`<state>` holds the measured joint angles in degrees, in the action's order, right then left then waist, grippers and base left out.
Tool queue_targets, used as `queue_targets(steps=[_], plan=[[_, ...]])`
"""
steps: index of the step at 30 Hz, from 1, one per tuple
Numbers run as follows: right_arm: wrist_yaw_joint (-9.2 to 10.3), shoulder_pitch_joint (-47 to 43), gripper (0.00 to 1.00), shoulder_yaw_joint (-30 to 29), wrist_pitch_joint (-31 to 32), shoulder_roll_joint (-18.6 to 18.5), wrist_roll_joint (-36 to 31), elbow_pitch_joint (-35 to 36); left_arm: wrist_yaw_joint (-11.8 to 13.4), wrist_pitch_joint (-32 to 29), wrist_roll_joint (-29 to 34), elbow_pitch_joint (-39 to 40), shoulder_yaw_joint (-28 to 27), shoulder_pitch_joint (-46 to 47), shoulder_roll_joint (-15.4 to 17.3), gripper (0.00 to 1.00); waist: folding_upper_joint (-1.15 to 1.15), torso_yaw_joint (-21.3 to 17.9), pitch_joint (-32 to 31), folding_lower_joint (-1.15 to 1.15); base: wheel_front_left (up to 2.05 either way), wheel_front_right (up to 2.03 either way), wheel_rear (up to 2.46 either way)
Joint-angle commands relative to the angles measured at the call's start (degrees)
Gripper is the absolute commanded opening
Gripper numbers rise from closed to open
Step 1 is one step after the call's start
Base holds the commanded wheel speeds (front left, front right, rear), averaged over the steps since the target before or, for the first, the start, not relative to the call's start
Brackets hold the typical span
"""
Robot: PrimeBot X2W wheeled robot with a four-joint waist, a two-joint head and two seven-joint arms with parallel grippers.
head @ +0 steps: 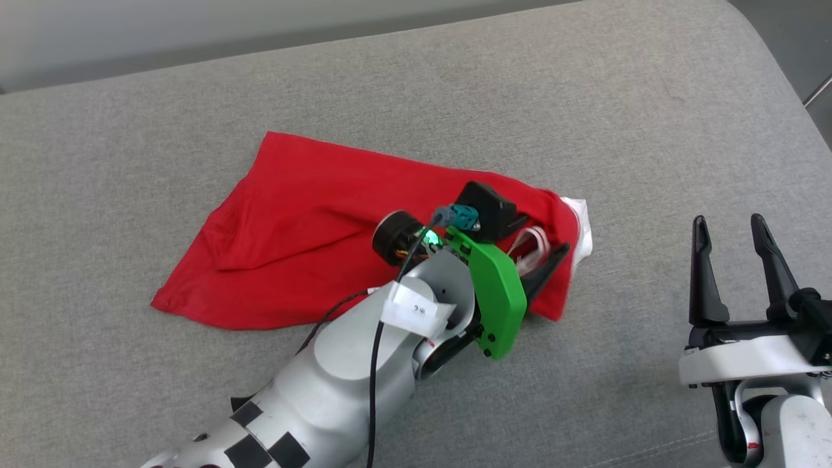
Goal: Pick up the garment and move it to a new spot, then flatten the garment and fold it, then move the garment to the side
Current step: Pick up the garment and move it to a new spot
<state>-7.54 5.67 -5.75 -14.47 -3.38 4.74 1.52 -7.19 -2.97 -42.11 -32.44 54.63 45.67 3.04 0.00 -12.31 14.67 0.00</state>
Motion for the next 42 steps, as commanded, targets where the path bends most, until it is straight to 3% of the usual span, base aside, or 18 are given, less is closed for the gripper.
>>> queue_targets(steps=[1, 7, 14, 19, 23, 27, 32, 36, 42], plan=[[0.05, 0.9, 1.0, 0.5, -0.5, 0.3, 0.1, -0.2, -0.2, 1.0, -0.9, -0.7, 0.9, -0.5, -0.1, 1.0, 0.0, 0.5, 0.2, 0.0, 0.0, 0.0, 0.0], [0.05, 0.6, 1.0, 0.9, -0.5, 0.4, -0.2, -0.7, 0.8, 5.6, -2.8, -4.4, 2.7, 1.2, -0.1, 1.0, 0.0, 3.8, -1.7, 0.0, 0.0, 0.0, 0.0], [0.05, -1.1, 1.0, 0.8, -0.5, -0.4, -0.3, -0.9, 1.9, 12.3, -3.8, -7.6, 0.7, 3.0, 0.0, 1.0, 0.0, 9.6, -6.5, 0.0, 0.0, 0.0, 0.0], [0.05, -2.9, 1.0, 1.4, -0.5, -0.9, 0.0, -1.1, 3.8, 16.6, -4.1, -7.2, -3.0, 1.3, 3.5, 1.0, 0.0, 13.5, -10.3, 0.0, 0.0, 0.0, 0.0], [0.05, -4.4, 1.0, 2.4, -0.5, -1.1, 0.5, -1.3, 6.0, 17.8, -3.7, -3.4, -6.8, -3.3, 7.8, 1.0, 0.0, 15.6, -12.3, 0.0, 0.0, 0.0, 0.0], [0.05, -5.8, 1.0, 3.5, -0.5, -1.1, 0.8, -1.4, 8.7, 17.9, -0.7, 5.6, -12.8, -10.9, 12.1, 1.0, 0.0, 17.0, -13.5, 0.0, 0.0, 0.0, 0.0], [0.05, -7.2, 1.0, 4.5, -0.5, -1.0, 1.1, -1.8, 10.0, 18.0, 3.8, 15.5, -20.3, -22.1, 14.4, 1.0, 0.0, 17.6, -14.4, 0.0, 0.0, 0.0, 0.0], [0.05, -7.9, 1.0, 5.2, -0.5, -0.7, 1.1, -1.9, 10.1, 18.0, 8.4, 20.6, -25.3, -29.8, 14.1, 1.0, 0.0, 17.5, -14.8, 0.0, 0.0, 0.0, 0.0], [0.05, -8.0, 1.0, 5.8, -0.5, -0.3, 1.2, -2.1, 8.3, 18.0, 14.1, 26.2, -33.9, -38.7, 11.0, 1.0, 0.0, 17.2, -14.9, 0.0, 0.0, 0.0, 0.0]])
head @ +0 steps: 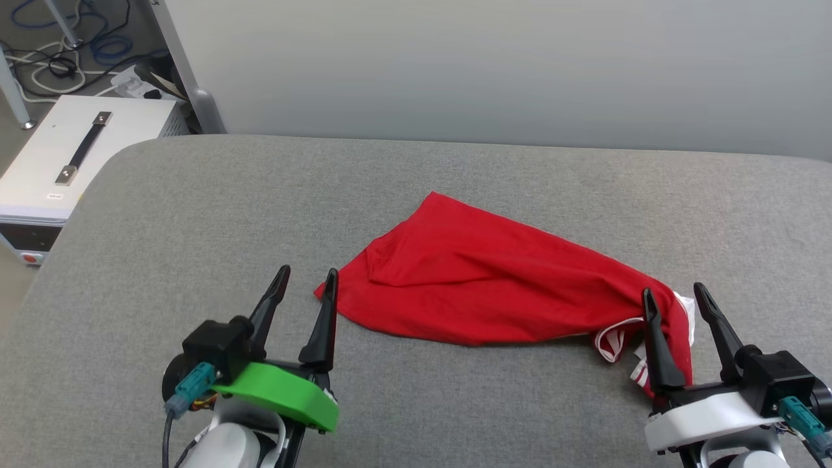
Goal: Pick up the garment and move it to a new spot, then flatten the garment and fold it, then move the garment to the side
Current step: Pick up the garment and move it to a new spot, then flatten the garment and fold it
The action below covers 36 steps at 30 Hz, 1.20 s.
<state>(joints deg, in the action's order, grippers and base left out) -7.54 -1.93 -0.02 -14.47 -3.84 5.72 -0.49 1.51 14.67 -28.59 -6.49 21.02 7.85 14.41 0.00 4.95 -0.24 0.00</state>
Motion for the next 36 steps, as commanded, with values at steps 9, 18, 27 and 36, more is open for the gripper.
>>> queue_targets(steps=[9, 18, 27, 36], plan=[[0.05, -0.4, 1.0, -0.3, -0.5, 0.7, 0.6, -0.4, -5.9, 0.3, 7.8, 1.6, -7.6, -7.1, -5.8, 1.0, 0.0, -0.3, 0.1, 0.0, 0.0, 0.0, 0.0], [0.05, 1.1, 1.0, 1.3, -0.5, -0.6, -1.8, -0.1, -8.5, 0.3, 11.3, 1.0, -10.4, -5.5, -9.2, 1.0, 0.0, 1.3, 3.0, 0.0, 0.0, 0.0, 0.0], [0.05, 15.6, 1.0, 17.1, 21.4, -13.8, 7.0, 2.7, -8.9, 0.3, 11.7, 0.4, -10.2, -2.0, -10.8, 1.0, 0.0, 7.0, 10.1, 0.0, 0.0, 0.0, 0.0], [0.05, 36.9, 1.0, 35.4, 49.8, -25.7, 22.4, -1.6, -9.0, 0.3, 10.5, 1.5, -8.3, 1.5, -11.5, 1.0, 0.0, 15.1, 17.5, 0.0, 0.0, 0.0, 0.0]])
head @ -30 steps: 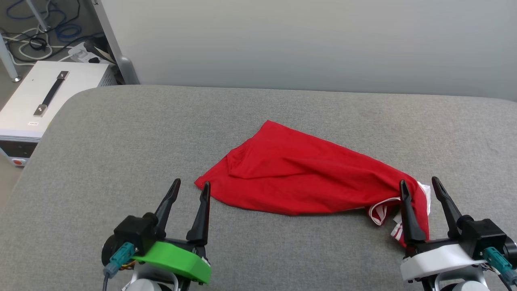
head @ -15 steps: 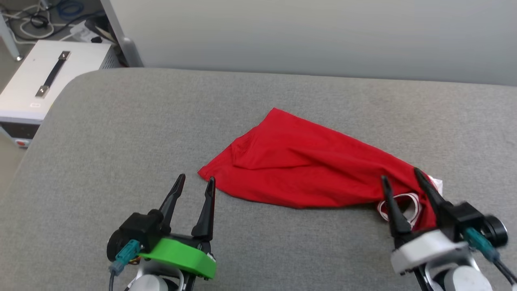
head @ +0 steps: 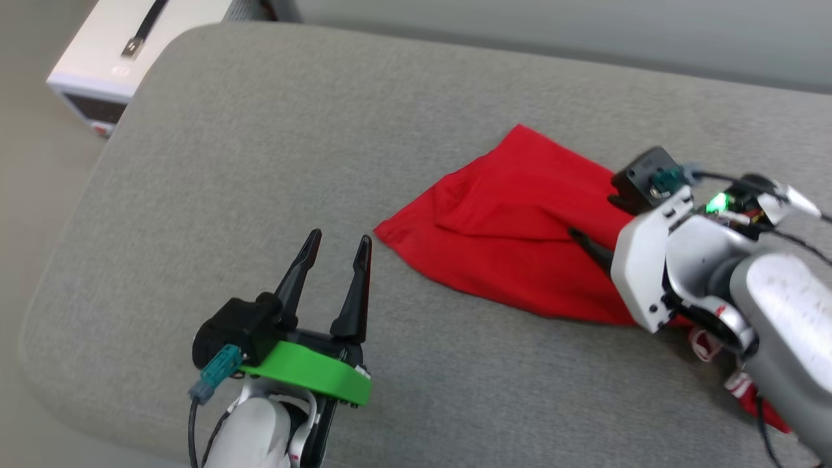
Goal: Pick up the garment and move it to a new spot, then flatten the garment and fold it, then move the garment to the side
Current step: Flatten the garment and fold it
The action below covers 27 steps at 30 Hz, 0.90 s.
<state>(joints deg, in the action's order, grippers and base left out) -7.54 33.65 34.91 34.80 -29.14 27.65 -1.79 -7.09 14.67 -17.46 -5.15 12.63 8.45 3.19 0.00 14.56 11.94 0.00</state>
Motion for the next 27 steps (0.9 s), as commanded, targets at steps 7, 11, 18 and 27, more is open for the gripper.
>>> queue_targets(steps=[7, 11, 18, 27], plan=[[0.05, 13.1, 1.0, 9.5, 8.5, -3.6, 6.5, -8.5, -0.4, 0.3, -3.9, 0.8, 2.1, 2.8, -0.3, 1.0, 0.0, 10.9, 9.3, 0.0, 0.0, 0.0, 0.0], [0.05, 17.3, 1.0, 13.7, 8.8, -4.3, 8.3, -13.1, -0.3, 0.3, -5.3, 1.2, 3.0, 3.3, -0.3, 1.0, 0.0, 13.2, 10.7, 0.0, 0.0, 0.0, 0.0], [0.05, 21.5, 1.0, 20.2, 7.1, -5.1, 10.4, -19.2, 0.3, 0.3, -9.7, 1.9, 4.6, 3.3, -0.3, 1.0, 0.0, 15.2, 11.8, 0.0, 0.0, 0.0, 0.0], [0.05, 23.0, 0.0, 27.4, 7.4, -6.4, 16.0, -22.9, 1.1, 0.3, -9.6, 2.0, 6.0, 4.0, -0.3, 1.0, 0.0, 15.2, 12.4, 0.0, 0.0, 0.0, 0.0]])
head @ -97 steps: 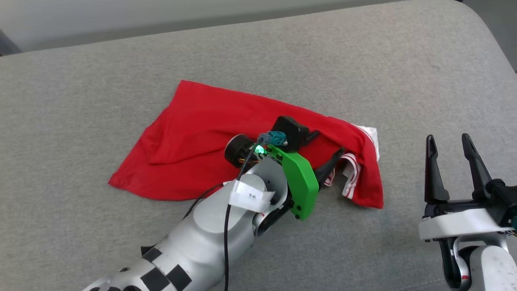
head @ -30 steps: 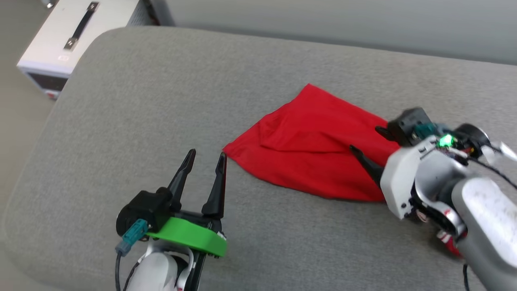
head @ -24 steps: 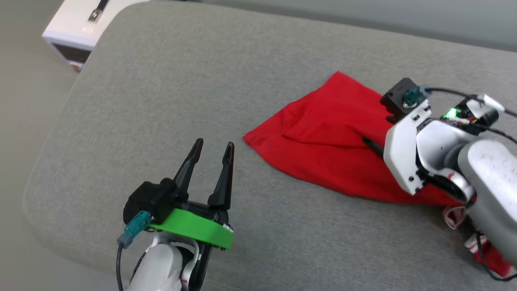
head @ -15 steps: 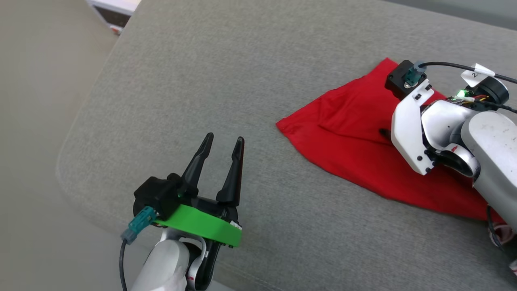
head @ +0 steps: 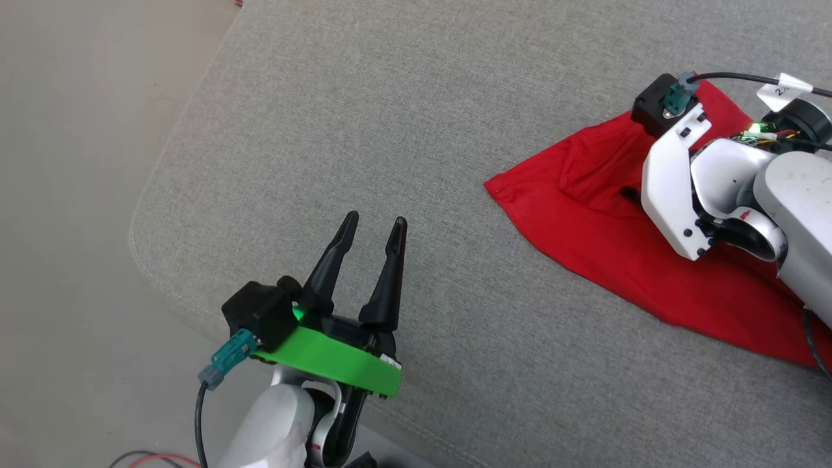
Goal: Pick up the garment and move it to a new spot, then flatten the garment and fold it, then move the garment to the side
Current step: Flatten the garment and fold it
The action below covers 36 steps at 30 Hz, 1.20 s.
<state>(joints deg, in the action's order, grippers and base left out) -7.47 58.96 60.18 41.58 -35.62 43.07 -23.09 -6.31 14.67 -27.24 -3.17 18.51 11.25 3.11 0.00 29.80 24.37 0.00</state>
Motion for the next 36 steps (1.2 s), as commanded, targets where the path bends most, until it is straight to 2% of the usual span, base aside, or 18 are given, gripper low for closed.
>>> queue_targets(steps=[1, 11, 16, 20, 25, 30, 36], plan=[[-0.02, -2.1, 0.0, 2.6, 0.4, -0.1, 1.0, -1.6, 0.3, 0.3, 0.2, 0.0, 0.1, 1.2, -0.2, 1.0, 0.0, -0.1, 0.0, 0.0, 0.0, 0.0, 0.0], [-0.02, 1.7, 0.0, 2.0, -11.6, -1.1, 2.6, -3.1, 0.1, 0.3, 2.2, -1.3, -1.6, 0.2, -0.2, 1.0, 0.0, -2.9, -4.1, 0.0, 0.0, 0.0, 0.0], [-0.02, 3.9, 0.0, -0.2, -17.8, -3.6, 2.5, -2.6, -0.3, 0.3, 3.7, -1.7, -2.8, -0.5, -0.2, 1.0, 0.0, -5.5, -6.4, 0.0, 0.0, 0.0, 0.0], [-0.02, 5.1, 0.0, -2.0, -20.2, -6.8, 2.0, -2.7, -0.5, 0.3, 4.4, -1.7, -3.5, -0.9, -0.2, 1.0, 0.0, -7.6, -7.1, 0.0, 0.0, 0.0, 0.0], [-0.02, 6.7, 0.0, -3.2, -20.3, -11.8, 0.4, -3.8, -0.8, 0.3, 4.7, -1.4, -3.5, -0.5, -0.2, 1.0, 0.0, -9.2, -6.1, 0.0, 0.0, 0.0, 0.0], [-0.02, 10.0, 0.0, -4.7, -21.5, -15.8, -1.9, -8.3, -0.9, 0.3, 4.7, -0.8, -3.2, 0.8, -0.2, 1.0, 0.0, -9.7, -3.1, 0.0, 0.0, 0.0, 0.0], [-0.02, 15.4, 0.0, -5.2, -25.1, -16.7, -6.2, -15.5, -1.0, 0.3, 4.0, -0.3, -2.7, 2.8, -0.2, 1.0, 0.0, -8.8, 0.6, 0.0, 0.0, 0.0, 0.0]])
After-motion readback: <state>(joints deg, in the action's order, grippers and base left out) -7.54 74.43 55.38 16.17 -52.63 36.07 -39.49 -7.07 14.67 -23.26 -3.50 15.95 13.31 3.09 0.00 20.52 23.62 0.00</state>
